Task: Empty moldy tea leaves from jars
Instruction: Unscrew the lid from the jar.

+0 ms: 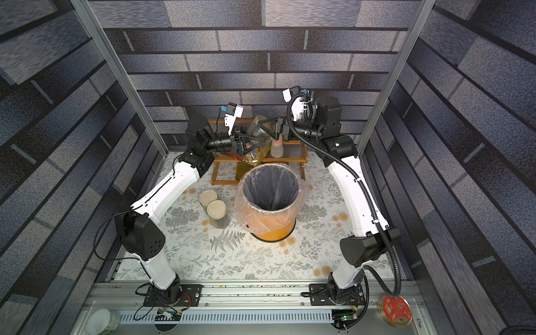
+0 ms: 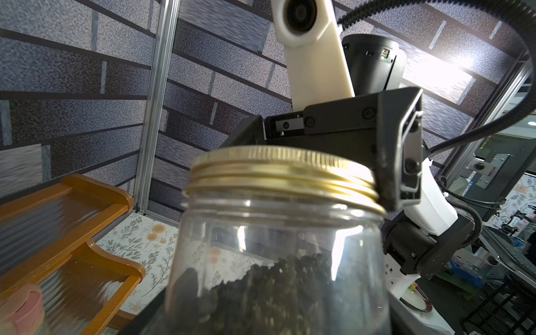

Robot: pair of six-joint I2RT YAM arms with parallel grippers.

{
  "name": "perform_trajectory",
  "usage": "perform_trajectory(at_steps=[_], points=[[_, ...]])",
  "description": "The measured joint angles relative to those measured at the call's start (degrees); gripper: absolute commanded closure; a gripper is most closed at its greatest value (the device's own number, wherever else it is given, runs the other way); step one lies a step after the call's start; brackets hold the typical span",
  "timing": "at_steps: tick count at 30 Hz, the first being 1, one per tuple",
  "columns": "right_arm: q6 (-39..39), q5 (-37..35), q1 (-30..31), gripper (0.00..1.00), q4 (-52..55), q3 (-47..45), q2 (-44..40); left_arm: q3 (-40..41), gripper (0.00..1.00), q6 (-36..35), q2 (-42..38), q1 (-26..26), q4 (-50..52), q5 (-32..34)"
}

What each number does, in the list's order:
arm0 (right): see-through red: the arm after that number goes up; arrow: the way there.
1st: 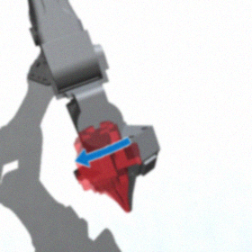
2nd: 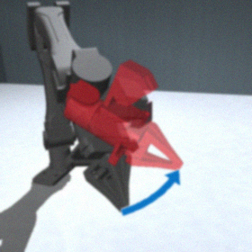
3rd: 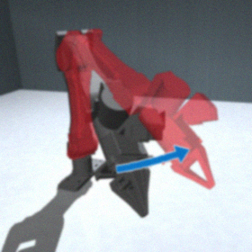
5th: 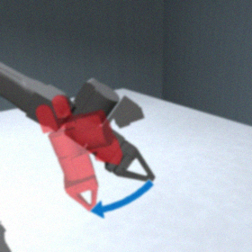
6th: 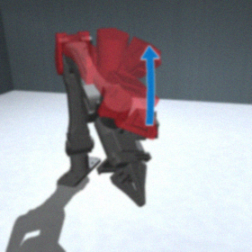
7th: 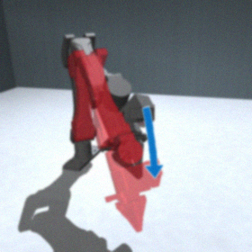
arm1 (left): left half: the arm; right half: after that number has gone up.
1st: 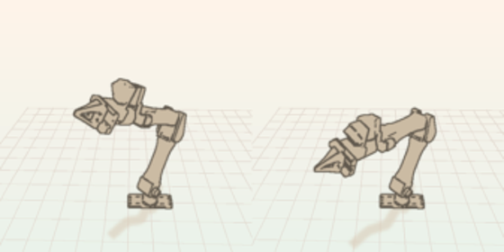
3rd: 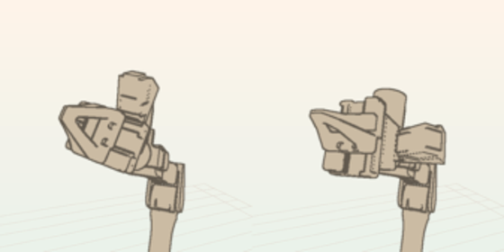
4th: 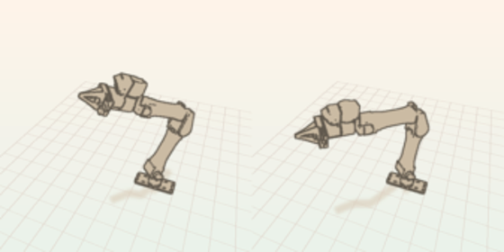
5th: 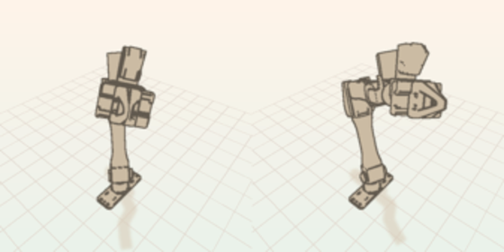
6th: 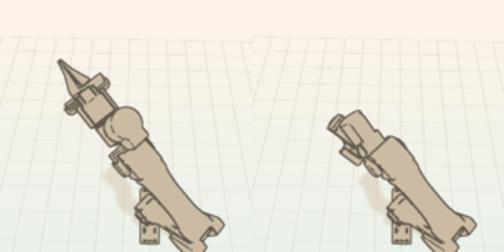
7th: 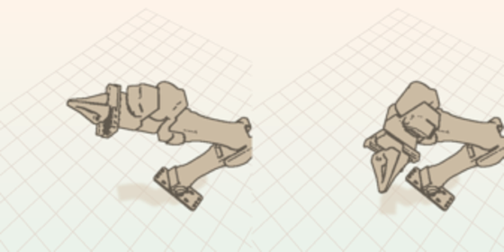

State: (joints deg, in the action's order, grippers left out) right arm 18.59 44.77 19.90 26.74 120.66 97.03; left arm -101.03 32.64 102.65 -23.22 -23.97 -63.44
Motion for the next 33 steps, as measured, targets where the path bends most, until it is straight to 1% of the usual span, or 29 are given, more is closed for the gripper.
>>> perform_trajectory(at_steps=[8, 15, 20, 27, 33], points=[[-3.61, 3.96, -1.33, 0.29, 1.86, 5.79, 3.56, -4.02, 0.68, 8.48, 5.09, 0.83, -10.21, -4.28], [-7.28, 8.09, -2.32, 0.3, 4.0, 12.28, 6.75, -9.73, 0.68, 14.75, 9.01, 1.22, -15.8, -7.58], [-9.66, 12.72, -3.58, 0.31, 5.99, 17.57, 10.25, -12.48, 0.68, 19.34, 11.43, 1.27, -19.47, -8.83], [-11.56, 18.56, -5.4, 0.33, 9.53, 26.69, 16.76, -14.62, 0.68, 22.71, 13.9, 1.49, -21.9, -9.16], [-11.61, 21.03, -6.43, 0.33, 10.14, 29.09, 19.17, -14.62, 0.68, 23.08, 14.1, 1.79, -21.07, -9.57]])
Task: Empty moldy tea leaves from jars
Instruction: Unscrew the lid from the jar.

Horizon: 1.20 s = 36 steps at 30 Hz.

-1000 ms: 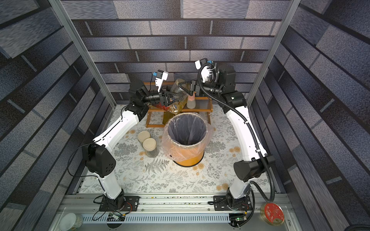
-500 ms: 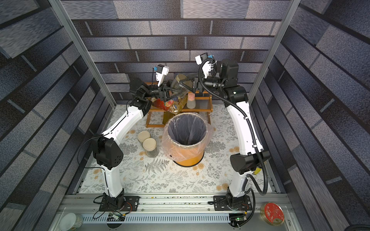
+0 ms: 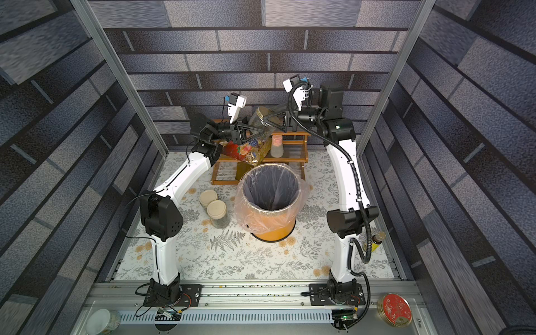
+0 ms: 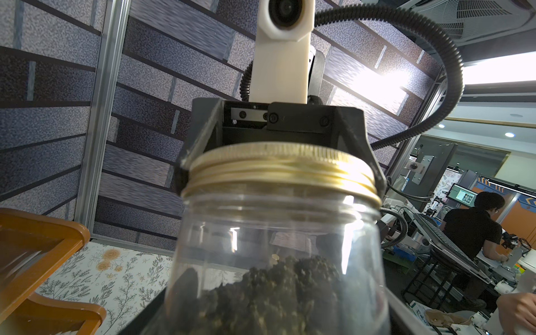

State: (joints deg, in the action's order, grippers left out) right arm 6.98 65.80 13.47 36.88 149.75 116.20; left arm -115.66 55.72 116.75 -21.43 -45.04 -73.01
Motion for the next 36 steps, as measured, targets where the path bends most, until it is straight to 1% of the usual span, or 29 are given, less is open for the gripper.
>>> perform_trajectory(at_steps=[9, 24, 36], points=[[0.66, 0.0, -0.17, 0.33, -0.02, 0.15, 0.2, 0.44, 0.68, -1.36, 0.0, 0.04, 0.68, 0.15], [2.25, -2.82, -0.37, 0.32, 1.42, 0.22, 0.2, 1.55, 0.68, -5.73, -0.15, 0.04, 3.13, 1.84], [2.86, -5.22, -0.48, 0.33, 3.82, 0.59, -0.17, 2.67, 0.68, -10.6, -1.46, 0.04, 8.04, 2.32]])
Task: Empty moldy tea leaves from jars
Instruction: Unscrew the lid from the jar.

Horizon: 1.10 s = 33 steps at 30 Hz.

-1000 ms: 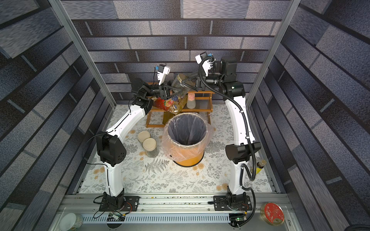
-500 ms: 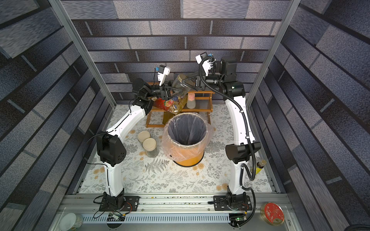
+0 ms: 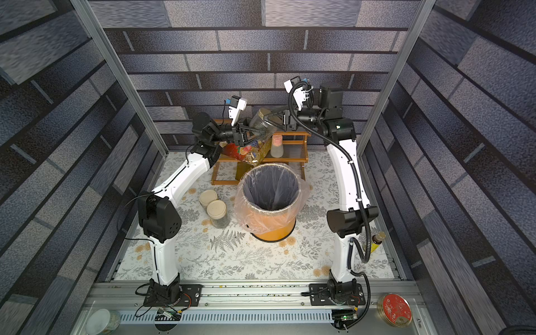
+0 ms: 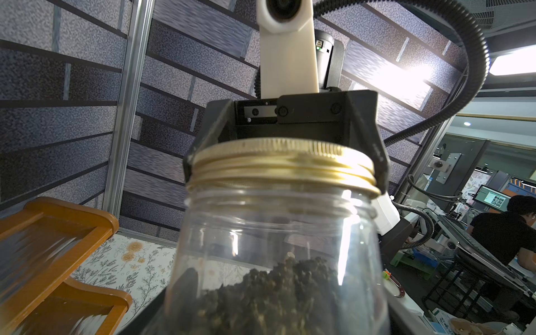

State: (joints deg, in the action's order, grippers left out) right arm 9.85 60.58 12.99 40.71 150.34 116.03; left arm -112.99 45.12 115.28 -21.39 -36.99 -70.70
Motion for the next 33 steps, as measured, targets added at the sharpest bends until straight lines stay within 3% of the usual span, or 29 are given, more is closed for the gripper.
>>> perform_trajectory(at_steps=[12, 25, 33], points=[[0.02, -0.17, -1.97, 0.35, 1.53, 0.04, -1.33, 0.04, 0.68, -0.68, -0.39, 0.55, 0.55, -0.63], [0.83, -6.01, -3.1, 0.38, 4.2, 0.04, -2.73, 4.07, 0.68, -8.17, -5.27, 1.03, 5.03, 1.77], [0.26, -15.5, -3.02, 0.35, 6.19, -16.04, -17.05, 13.03, 0.68, -10.69, -11.1, 2.12, 2.56, 4.55]])
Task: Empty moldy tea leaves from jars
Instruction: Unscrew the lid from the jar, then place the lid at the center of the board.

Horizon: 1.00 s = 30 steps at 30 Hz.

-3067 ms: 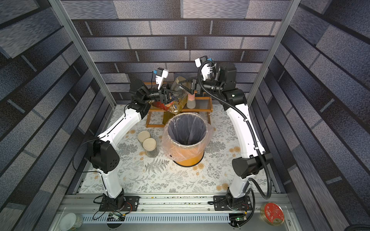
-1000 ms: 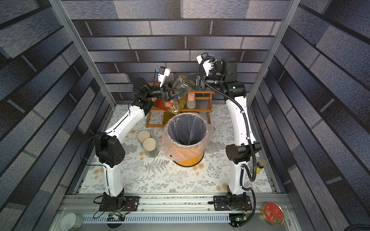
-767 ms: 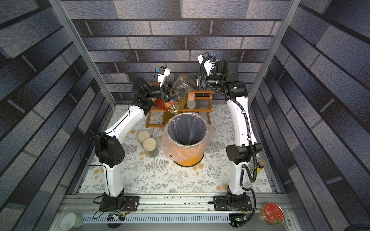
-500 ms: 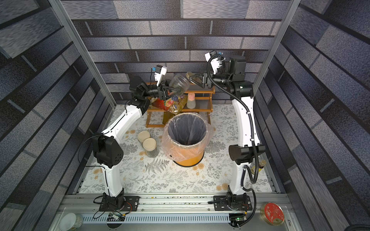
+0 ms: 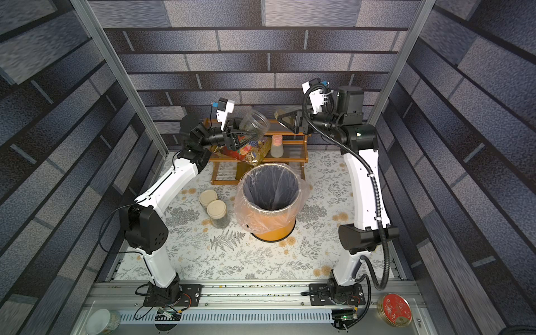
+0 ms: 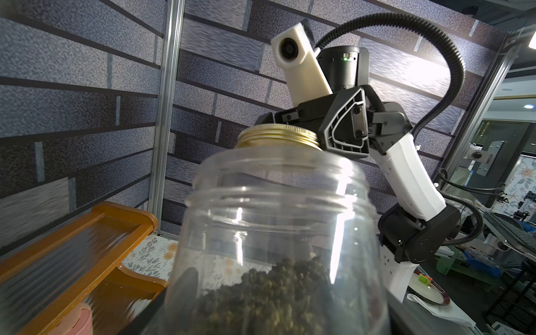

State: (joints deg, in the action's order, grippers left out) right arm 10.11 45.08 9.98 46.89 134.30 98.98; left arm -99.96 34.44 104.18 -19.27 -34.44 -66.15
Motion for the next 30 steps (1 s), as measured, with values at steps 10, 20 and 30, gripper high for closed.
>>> perform_trajectory(at_steps=[10, 20, 30], points=[[0.11, -14.01, 0.0, 0.37, 1.01, -28.41, -21.59, 12.76, 0.68, -3.5, -8.09, 0.11, -5.51, 5.11], [4.33, -31.93, 0.0, 0.35, -0.55, -54.42, -38.73, 21.27, 0.68, -9.14, -16.15, -2.51, -4.44, 8.0], [10.32, -43.8, 0.0, 0.35, -4.59, -71.19, -46.97, 25.2, 0.68, -14.19, -24.24, -4.59, 0.48, 10.25]])
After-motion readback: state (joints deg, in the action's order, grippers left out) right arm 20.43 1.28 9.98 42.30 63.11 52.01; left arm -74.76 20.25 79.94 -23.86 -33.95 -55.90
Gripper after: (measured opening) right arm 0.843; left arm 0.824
